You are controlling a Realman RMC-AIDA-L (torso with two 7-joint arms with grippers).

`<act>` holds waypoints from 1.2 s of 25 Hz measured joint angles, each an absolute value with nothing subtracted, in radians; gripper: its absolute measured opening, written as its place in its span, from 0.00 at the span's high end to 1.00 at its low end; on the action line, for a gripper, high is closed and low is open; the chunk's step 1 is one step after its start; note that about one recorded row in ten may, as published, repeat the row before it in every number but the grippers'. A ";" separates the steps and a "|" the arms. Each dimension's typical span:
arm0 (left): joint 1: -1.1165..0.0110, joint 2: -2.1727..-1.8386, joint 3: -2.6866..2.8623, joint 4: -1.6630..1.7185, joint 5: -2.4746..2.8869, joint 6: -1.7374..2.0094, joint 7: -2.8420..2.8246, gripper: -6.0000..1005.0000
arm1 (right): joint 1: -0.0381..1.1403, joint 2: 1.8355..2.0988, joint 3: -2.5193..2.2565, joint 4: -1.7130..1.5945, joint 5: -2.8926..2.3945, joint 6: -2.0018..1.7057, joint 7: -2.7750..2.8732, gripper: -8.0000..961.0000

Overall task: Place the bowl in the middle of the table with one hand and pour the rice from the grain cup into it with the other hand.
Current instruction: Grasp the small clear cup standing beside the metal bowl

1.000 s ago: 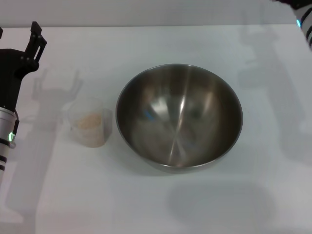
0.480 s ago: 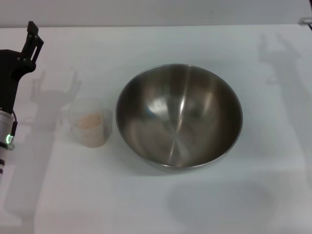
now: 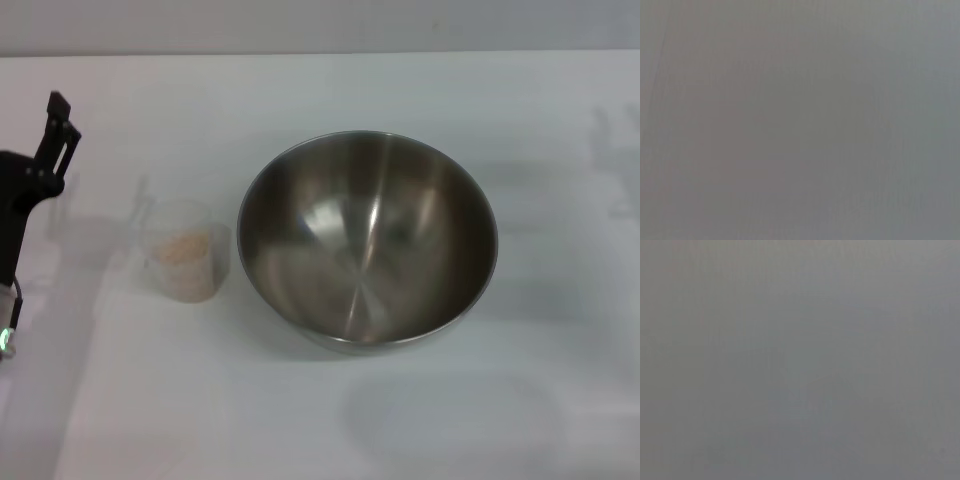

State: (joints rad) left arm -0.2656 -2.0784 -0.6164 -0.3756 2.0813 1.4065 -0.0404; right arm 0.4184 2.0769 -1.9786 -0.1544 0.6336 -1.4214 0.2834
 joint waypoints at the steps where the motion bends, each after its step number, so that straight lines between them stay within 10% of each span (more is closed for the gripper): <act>1: -0.257 -2.078 -0.610 -0.375 2.082 1.408 -0.039 0.14 | 0.418 2.077 -1.979 -0.154 0.634 -1.421 0.283 0.54; 30: -0.087 -2.072 -0.324 -0.322 2.081 1.492 -0.047 0.14 | 0.515 2.058 -1.934 -0.127 0.644 -1.274 0.230 0.54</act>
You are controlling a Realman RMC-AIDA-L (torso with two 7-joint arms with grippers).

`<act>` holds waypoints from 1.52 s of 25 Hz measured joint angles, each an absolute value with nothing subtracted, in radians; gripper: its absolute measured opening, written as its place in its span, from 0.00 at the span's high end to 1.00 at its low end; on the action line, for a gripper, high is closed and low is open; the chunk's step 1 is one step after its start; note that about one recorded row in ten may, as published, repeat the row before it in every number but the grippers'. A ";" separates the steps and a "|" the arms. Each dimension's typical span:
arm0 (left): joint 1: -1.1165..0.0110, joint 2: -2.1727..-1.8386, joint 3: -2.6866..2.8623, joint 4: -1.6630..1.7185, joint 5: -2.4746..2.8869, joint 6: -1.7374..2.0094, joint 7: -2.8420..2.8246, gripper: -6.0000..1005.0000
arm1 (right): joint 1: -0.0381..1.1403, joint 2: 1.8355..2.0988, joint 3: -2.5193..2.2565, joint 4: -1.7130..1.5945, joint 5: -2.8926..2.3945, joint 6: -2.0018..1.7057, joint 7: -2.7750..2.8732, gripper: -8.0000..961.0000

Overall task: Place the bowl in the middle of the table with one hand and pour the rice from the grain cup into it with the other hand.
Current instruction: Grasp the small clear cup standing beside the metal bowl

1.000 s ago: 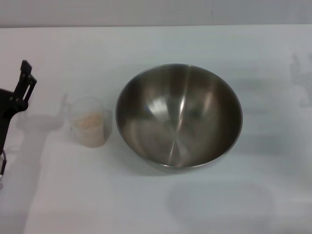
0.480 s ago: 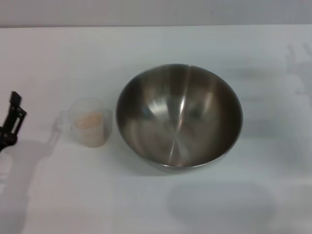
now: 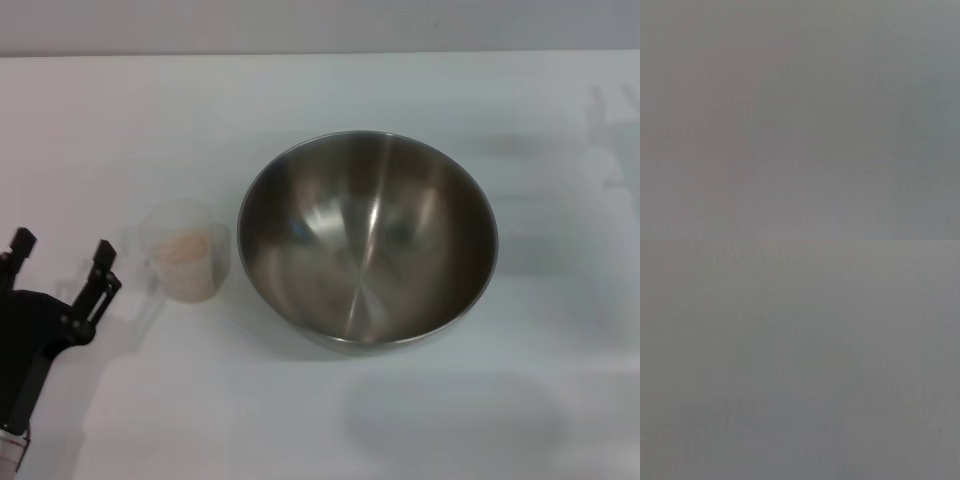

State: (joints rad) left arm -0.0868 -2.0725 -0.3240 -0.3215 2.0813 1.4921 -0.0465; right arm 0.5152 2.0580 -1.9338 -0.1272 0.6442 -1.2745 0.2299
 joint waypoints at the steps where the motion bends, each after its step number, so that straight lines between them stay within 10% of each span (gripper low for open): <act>1: -0.088 -2.072 -0.320 -0.322 2.081 1.482 -0.046 0.14 | 0.516 2.058 -1.934 -0.128 0.644 -1.272 0.230 0.54; 38: -0.231 -2.075 -0.393 -0.263 2.071 1.223 -0.038 0.14 | 0.534 2.059 -1.933 -0.127 0.644 -1.226 0.230 0.54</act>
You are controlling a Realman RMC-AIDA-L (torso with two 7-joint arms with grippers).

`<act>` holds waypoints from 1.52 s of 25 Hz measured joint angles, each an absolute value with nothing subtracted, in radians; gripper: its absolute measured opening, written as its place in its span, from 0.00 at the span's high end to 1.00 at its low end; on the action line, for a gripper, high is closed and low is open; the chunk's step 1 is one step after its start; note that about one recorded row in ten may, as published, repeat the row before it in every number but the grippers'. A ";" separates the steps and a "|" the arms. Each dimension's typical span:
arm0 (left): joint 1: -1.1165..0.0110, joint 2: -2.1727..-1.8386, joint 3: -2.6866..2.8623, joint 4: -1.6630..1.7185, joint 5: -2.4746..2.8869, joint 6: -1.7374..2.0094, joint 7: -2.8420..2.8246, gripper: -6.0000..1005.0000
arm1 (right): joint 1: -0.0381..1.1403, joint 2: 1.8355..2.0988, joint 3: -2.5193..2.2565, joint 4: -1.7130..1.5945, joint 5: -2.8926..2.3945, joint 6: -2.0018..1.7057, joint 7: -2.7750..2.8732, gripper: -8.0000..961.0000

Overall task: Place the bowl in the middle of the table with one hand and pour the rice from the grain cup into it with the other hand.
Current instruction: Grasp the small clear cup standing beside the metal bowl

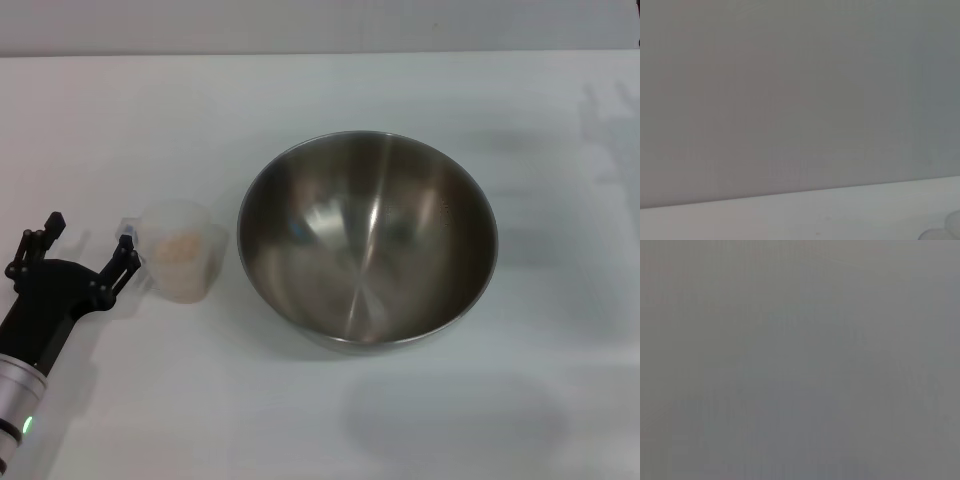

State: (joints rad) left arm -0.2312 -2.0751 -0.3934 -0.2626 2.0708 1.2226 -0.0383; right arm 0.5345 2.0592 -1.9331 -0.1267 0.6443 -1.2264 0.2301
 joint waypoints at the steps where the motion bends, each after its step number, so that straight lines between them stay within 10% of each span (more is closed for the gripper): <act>1: -0.233 -2.075 -0.394 -0.262 2.071 1.221 -0.038 0.14 | 0.534 2.059 -1.933 -0.127 0.644 -1.226 0.230 0.54; 17: -0.255 -2.077 -0.422 -0.271 2.071 1.202 -0.038 0.14 | 0.552 2.059 -1.933 -0.126 0.644 -1.209 0.230 0.54; 38: -0.274 -2.079 -0.415 -0.286 2.076 1.193 -0.047 0.88 | 0.547 2.062 -1.933 -0.128 0.644 -1.209 0.230 0.54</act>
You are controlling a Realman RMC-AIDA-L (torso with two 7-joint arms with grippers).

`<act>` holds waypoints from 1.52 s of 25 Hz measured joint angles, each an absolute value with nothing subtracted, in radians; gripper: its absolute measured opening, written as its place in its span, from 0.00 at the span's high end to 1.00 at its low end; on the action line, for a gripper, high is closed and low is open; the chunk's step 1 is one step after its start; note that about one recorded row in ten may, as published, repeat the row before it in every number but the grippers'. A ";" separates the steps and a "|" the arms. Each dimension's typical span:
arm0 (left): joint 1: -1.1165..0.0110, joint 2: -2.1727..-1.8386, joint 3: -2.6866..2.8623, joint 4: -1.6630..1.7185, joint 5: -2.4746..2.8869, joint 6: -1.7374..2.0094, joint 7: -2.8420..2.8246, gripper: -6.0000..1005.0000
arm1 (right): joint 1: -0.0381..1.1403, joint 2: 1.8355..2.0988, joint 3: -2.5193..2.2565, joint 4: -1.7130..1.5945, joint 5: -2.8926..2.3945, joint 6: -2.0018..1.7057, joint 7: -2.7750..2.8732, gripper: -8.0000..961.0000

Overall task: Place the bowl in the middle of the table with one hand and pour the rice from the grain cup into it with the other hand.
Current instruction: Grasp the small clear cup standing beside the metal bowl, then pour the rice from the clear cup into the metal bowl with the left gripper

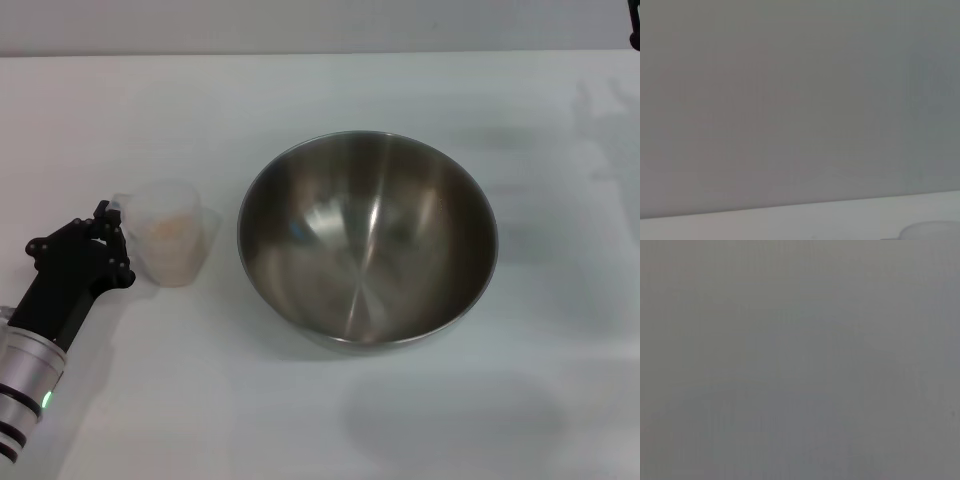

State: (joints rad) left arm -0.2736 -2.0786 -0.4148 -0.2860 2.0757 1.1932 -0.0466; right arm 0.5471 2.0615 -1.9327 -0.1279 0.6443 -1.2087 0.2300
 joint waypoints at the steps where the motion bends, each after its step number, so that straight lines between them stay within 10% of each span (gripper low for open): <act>1: -0.274 -2.079 -0.415 -0.286 2.076 1.193 -0.047 0.91 | 0.546 2.062 -1.933 -0.128 0.644 -1.209 0.230 0.54; 38: -0.379 -2.080 -0.358 -0.373 2.388 1.470 1.592 0.97 | 0.534 2.062 -1.910 -0.126 0.642 -1.228 0.202 0.54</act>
State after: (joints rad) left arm -0.3786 -2.0800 -0.3577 -0.3726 2.3876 1.4699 1.5920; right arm 0.5336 2.0621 -1.9097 -0.1261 0.6423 -1.2279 0.2016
